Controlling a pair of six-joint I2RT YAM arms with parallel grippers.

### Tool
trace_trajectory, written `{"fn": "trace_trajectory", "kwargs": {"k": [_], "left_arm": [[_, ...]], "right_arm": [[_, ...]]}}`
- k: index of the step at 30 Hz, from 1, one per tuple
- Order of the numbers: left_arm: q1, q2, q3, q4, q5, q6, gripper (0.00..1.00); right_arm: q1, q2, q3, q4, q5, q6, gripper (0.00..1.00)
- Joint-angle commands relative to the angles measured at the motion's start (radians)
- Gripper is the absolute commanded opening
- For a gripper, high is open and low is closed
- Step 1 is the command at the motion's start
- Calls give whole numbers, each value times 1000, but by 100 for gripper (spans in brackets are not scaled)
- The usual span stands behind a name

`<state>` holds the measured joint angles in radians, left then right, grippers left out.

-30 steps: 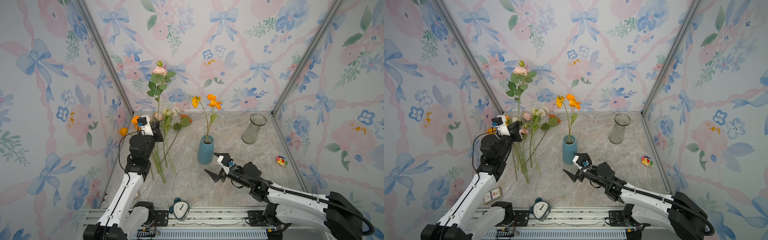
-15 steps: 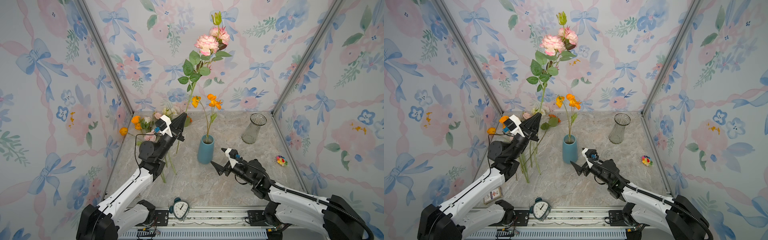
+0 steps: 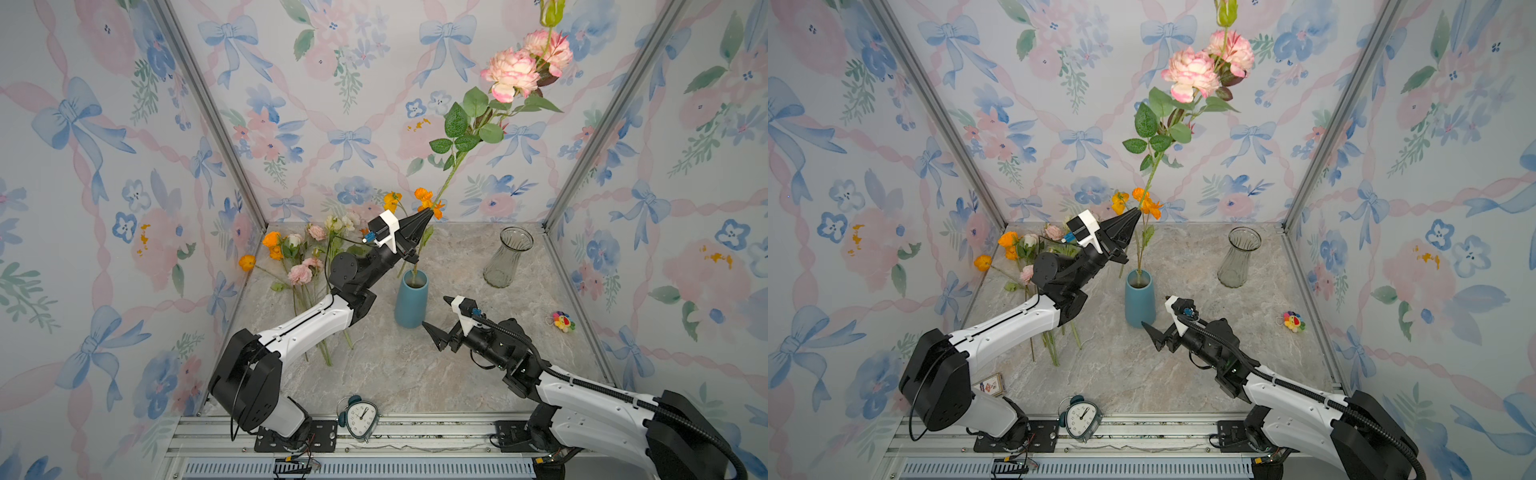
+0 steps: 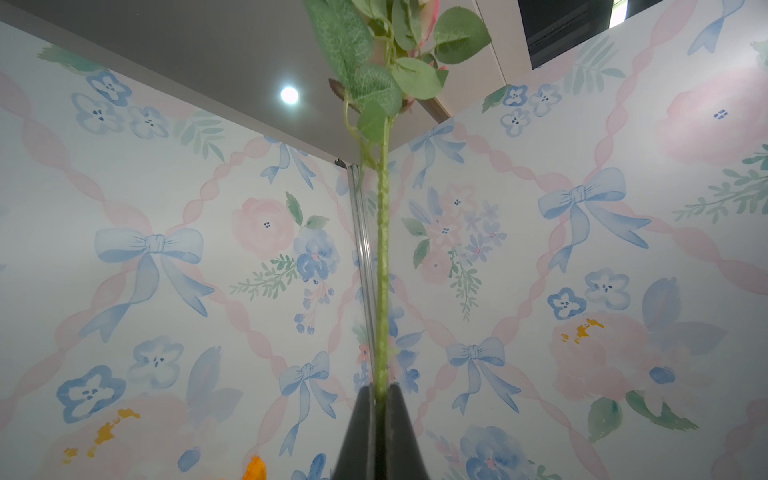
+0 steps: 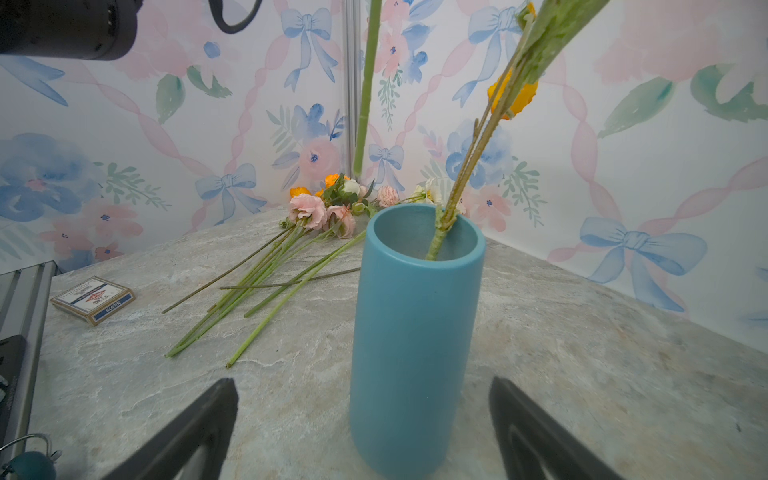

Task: Arrange the flowers into the vase
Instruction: 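Carry the pink rose with the left gripper over the teal vase, then lower the pink rose stem into the teal vase and open the left gripper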

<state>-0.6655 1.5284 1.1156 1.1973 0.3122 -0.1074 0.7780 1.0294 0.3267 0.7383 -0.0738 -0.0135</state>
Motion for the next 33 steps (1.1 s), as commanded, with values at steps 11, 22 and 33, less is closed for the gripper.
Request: {"fn": "trace_trajectory", "kwargs": {"k": [11, 22, 33], "left_arm": [[-20, 141, -16, 254, 6, -54, 0], [-32, 150, -160, 352, -15, -71, 0], [-34, 123, -318, 405, -12, -58, 0]], "right_arm": [[-17, -4, -14, 35, -23, 24, 97], [-17, -1, -11, 27, -20, 15, 97], [-18, 8, -8, 27, -25, 15, 97]]}}
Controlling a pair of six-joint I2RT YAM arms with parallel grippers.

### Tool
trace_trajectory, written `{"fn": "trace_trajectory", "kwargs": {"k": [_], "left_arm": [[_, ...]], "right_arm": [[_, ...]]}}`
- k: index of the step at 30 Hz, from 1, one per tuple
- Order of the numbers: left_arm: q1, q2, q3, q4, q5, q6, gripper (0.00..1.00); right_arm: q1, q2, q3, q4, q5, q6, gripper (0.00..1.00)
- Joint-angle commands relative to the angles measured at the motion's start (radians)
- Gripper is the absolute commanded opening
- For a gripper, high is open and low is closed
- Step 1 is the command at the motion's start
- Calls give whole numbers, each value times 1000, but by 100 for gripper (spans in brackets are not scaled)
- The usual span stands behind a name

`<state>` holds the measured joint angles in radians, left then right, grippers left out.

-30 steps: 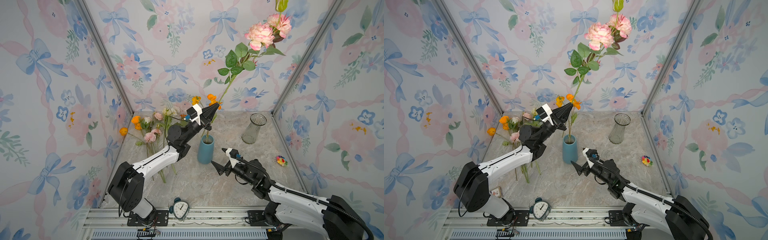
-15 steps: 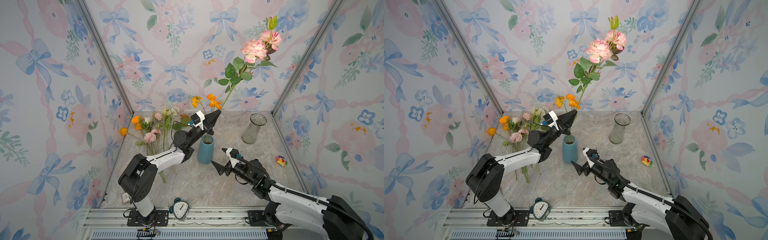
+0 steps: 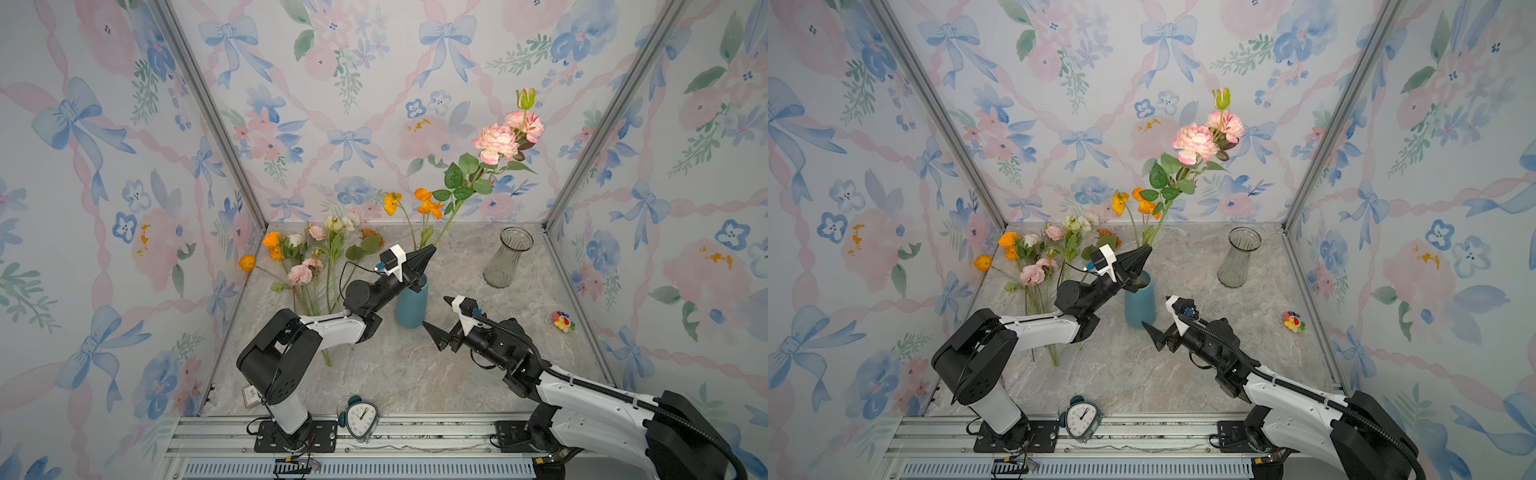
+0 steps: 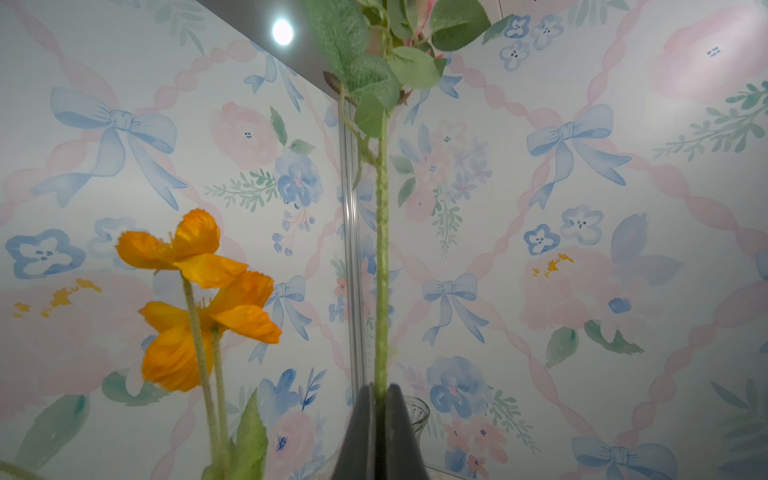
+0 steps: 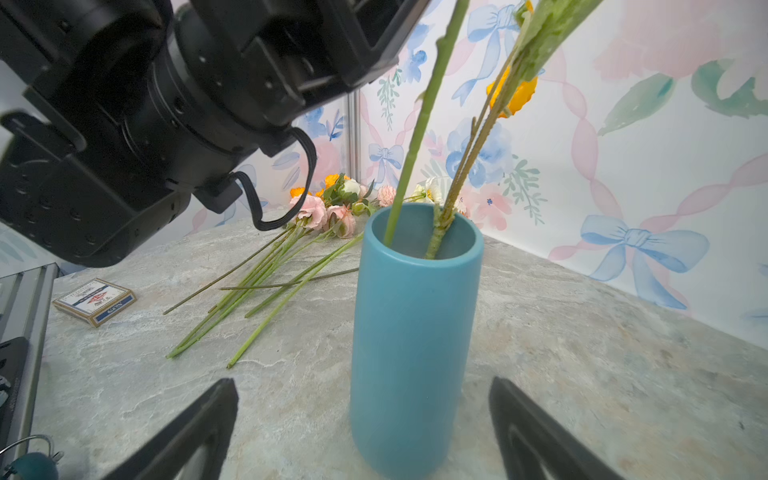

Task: Arrange the flowers into the vase
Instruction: 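Lower the pink rose stem into the teal vase and open the left gripper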

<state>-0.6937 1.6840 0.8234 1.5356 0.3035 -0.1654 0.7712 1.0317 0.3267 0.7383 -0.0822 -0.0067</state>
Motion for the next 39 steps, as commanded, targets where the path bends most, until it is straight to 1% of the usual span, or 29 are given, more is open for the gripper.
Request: {"fn": "trace_trajectory", "kwargs": {"k": [1, 4, 11, 16, 17, 21, 26, 33, 39], "left_arm": [[-6, -31, -37, 78, -3, 0, 0], [-7, -29, -66, 107, -10, -2, 0], [-6, -32, -114, 113, -10, -1, 0], [-6, -29, -133, 114, -15, 5, 2], [-6, -28, -166, 113, -16, 5, 2], [-3, -28, -189, 114, -21, 10, 5], [6, -25, -200, 107, -17, 3, 7], [13, -10, -185, 79, -3, -2, 13], [15, 3, -183, 77, 3, -11, 16]], "right_arm": [[-10, 5, -7, 27, -16, 8, 97], [-11, 8, -7, 28, -18, 8, 97], [-10, 7, -6, 24, -22, 8, 97], [-11, 7, -5, 24, -24, 8, 97], [-10, 7, -5, 24, -24, 8, 97], [-10, 11, -5, 26, -23, 8, 97], [-10, 14, -3, 26, -23, 8, 97], [-10, 18, -3, 27, -22, 8, 97], [-10, 16, -3, 26, -23, 8, 97]]}}
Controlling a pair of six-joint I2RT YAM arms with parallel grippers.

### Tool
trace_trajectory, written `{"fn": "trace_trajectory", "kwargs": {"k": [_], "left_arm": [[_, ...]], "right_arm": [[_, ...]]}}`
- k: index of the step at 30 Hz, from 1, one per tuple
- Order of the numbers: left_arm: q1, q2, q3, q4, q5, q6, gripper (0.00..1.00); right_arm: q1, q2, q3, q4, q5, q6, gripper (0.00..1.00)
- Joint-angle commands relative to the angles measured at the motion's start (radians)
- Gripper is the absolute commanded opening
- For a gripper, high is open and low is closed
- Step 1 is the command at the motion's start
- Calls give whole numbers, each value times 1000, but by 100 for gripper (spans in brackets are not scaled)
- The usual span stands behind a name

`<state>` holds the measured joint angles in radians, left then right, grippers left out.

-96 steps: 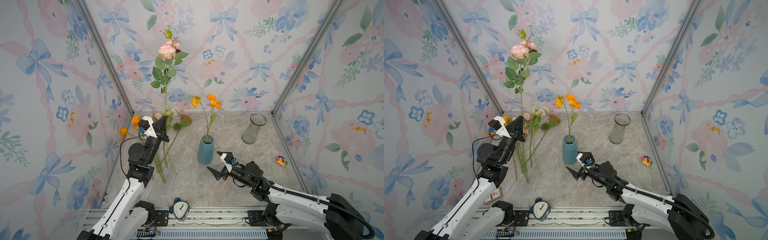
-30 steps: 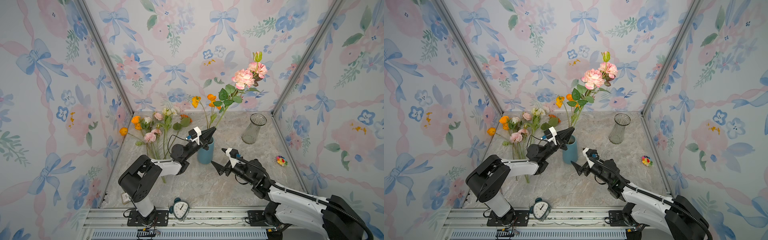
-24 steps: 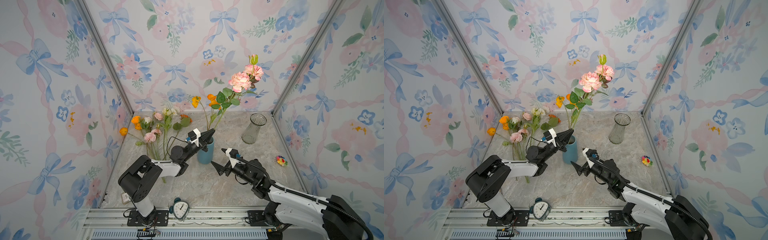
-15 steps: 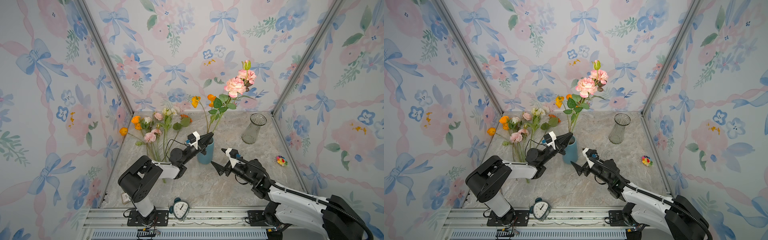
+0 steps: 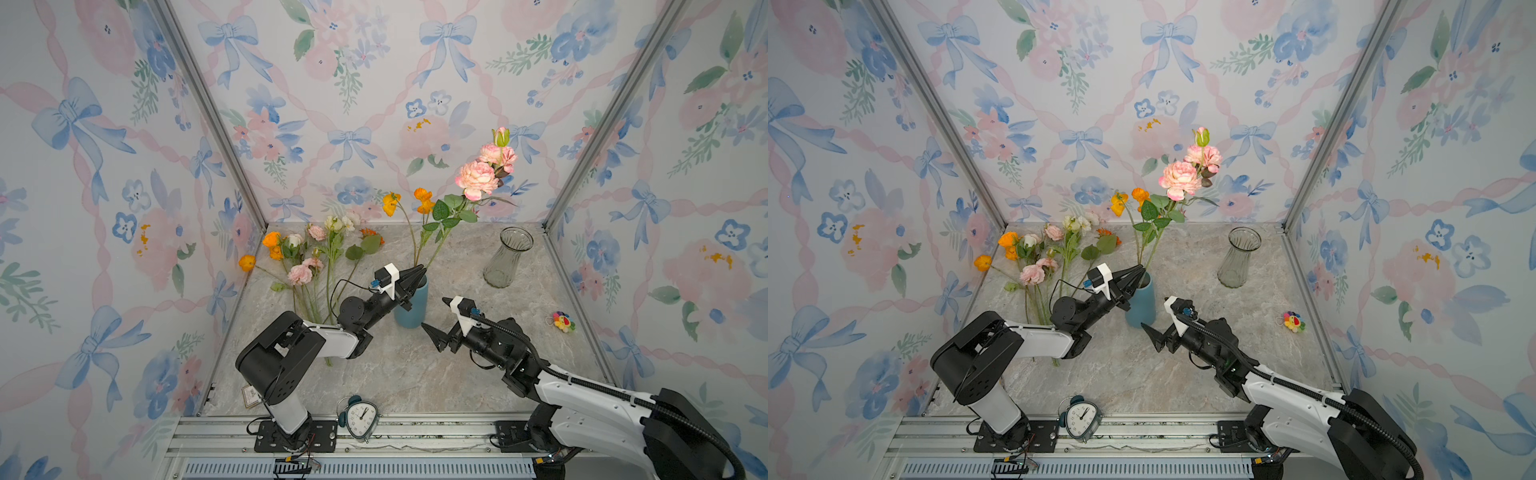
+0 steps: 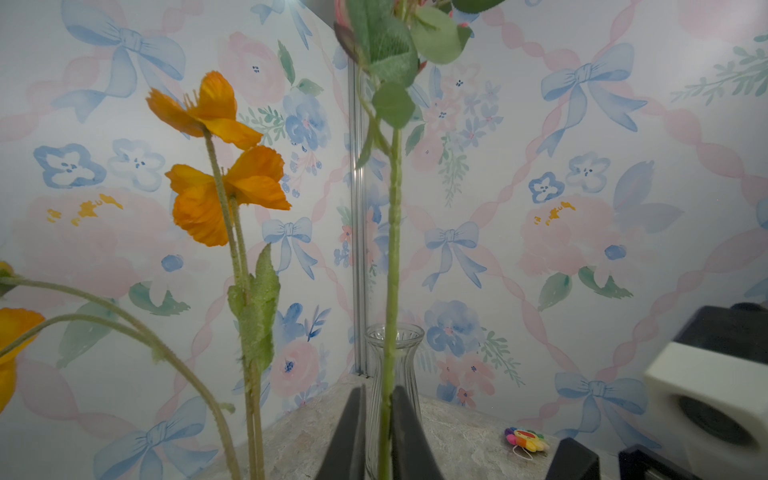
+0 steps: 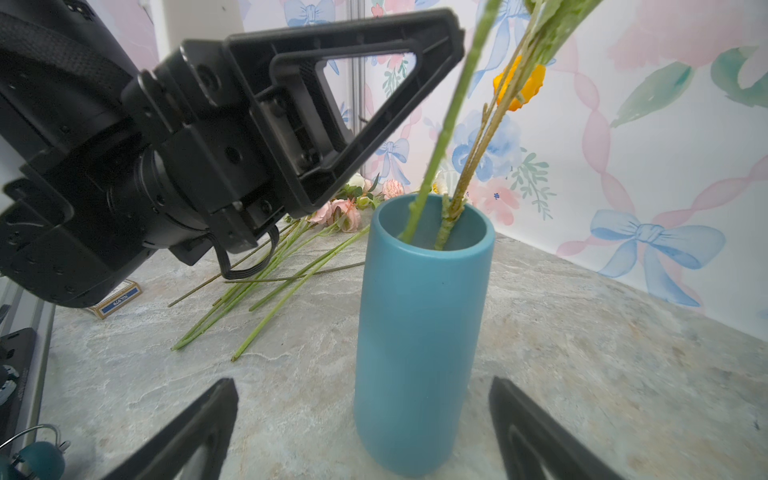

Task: Arrange the flowers into the vase
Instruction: 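Lower the pink rose stem into the teal vase and open the left gripper, then move the left gripper back to the flower pile stems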

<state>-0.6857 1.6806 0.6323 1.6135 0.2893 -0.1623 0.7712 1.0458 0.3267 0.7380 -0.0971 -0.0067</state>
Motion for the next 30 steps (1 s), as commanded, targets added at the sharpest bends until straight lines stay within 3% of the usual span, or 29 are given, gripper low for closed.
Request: {"fn": "trace_trajectory", "kwargs": {"k": [1, 20, 25, 30], "left_arm": [[8, 7, 8, -1, 17, -14, 17], [31, -36, -37, -51, -2, -12, 25], [58, -168, -18, -294, -99, 31, 29], [153, -326, 42, -675, -225, 47, 28]], "right_arm": [[-10, 4, -3, 26, -8, 8, 97], [-10, 13, -2, 33, -17, 10, 97], [-10, 15, 1, 33, -18, 11, 97], [-9, 4, -4, 31, -14, 15, 97]]}}
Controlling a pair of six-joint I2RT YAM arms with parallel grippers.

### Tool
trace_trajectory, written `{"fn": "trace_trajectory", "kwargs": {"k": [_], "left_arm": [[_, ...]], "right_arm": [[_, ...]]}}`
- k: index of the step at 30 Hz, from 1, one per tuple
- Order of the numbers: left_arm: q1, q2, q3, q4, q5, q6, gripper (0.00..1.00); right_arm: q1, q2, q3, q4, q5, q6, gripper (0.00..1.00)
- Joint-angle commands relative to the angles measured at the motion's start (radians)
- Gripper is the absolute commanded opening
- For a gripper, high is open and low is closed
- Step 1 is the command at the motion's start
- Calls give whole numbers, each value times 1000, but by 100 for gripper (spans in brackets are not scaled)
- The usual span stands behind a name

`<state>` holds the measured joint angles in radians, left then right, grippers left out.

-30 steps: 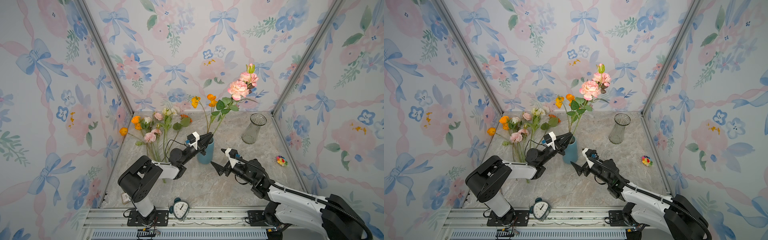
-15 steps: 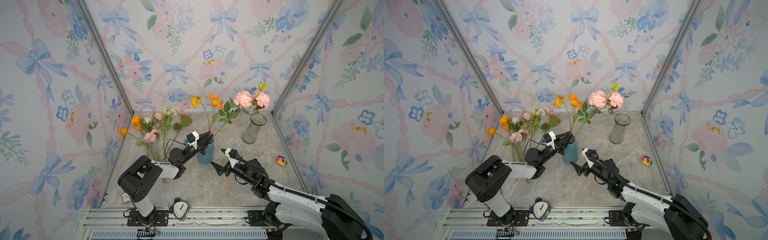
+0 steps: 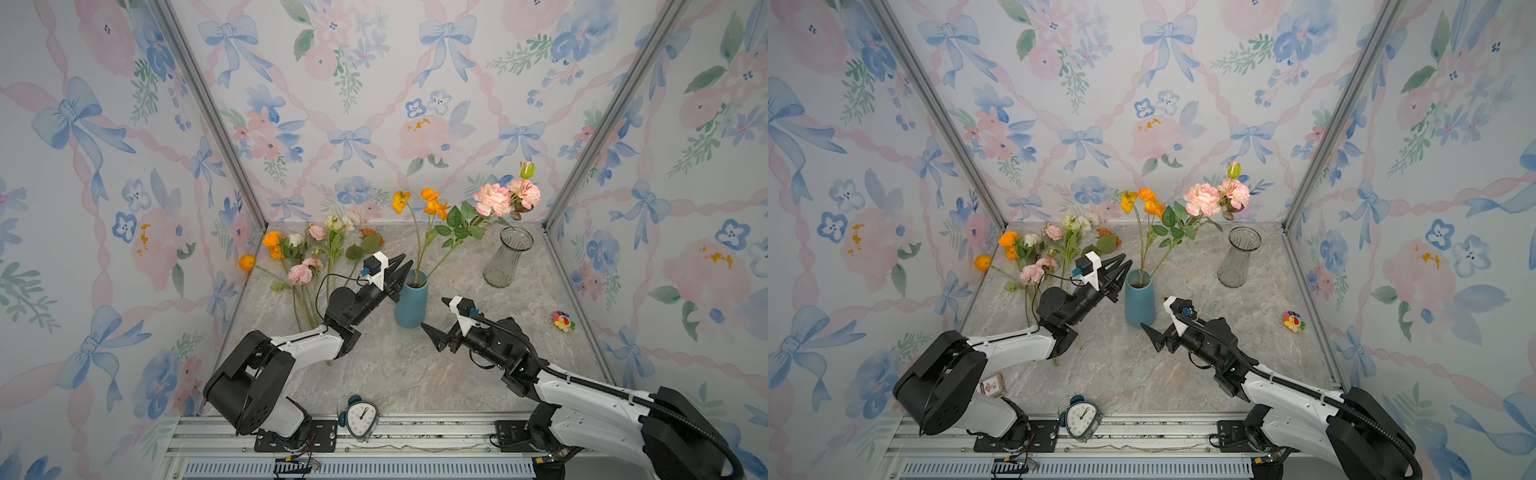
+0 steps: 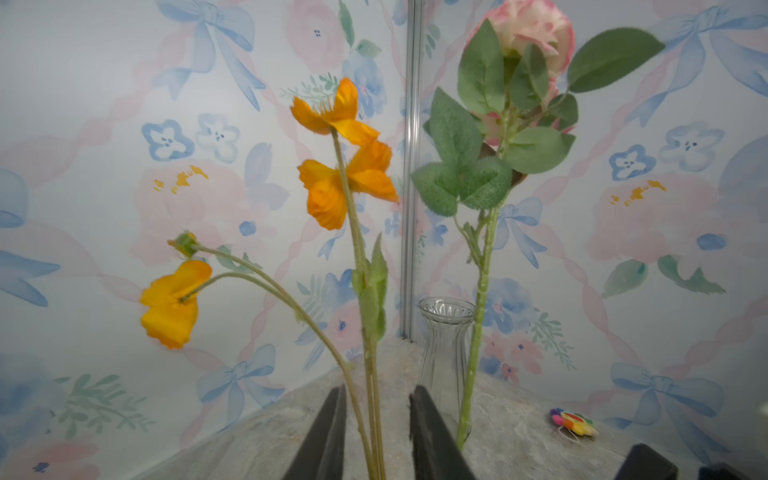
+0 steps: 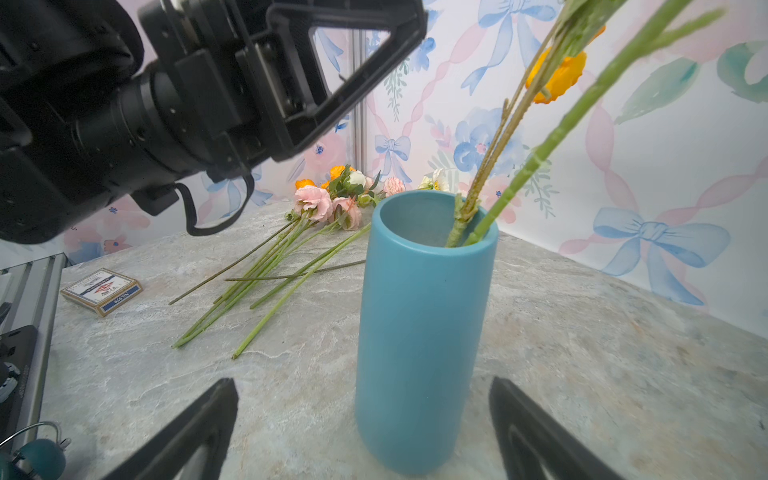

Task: Arrange the flowers into the vase
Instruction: 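Move the left gripper back to the flower pile stems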

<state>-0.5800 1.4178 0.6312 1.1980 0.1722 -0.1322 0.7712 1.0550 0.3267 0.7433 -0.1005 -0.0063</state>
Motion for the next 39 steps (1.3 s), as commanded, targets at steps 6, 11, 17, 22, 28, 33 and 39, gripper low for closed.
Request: {"fn": "trace_trajectory", "kwargs": {"k": [6, 11, 17, 22, 28, 33, 39], "left_arm": [[226, -72, 252, -853, -301, -95, 31], [335, 103, 456, -1248, -307, -106, 30], [454, 305, 585, -1396, -216, -132, 29], [472, 416, 622, -1422, -267, -113, 27], [497, 485, 625, -1421, -245, -90, 25], [498, 535, 649, -1421, -255, -101, 24], [500, 561, 667, -1420, -192, -125, 24]], "right_arm": [[80, 17, 132, -243, 182, -61, 97], [230, 59, 211, -320, 302, -169, 97], [259, 173, 348, -419, 159, -171, 97], [293, 269, 293, -228, 77, -222, 97], [299, 312, 197, -75, 62, -213, 97], [299, 334, 209, -77, 58, -216, 97], [300, 368, 223, -76, 45, -215, 97]]}}
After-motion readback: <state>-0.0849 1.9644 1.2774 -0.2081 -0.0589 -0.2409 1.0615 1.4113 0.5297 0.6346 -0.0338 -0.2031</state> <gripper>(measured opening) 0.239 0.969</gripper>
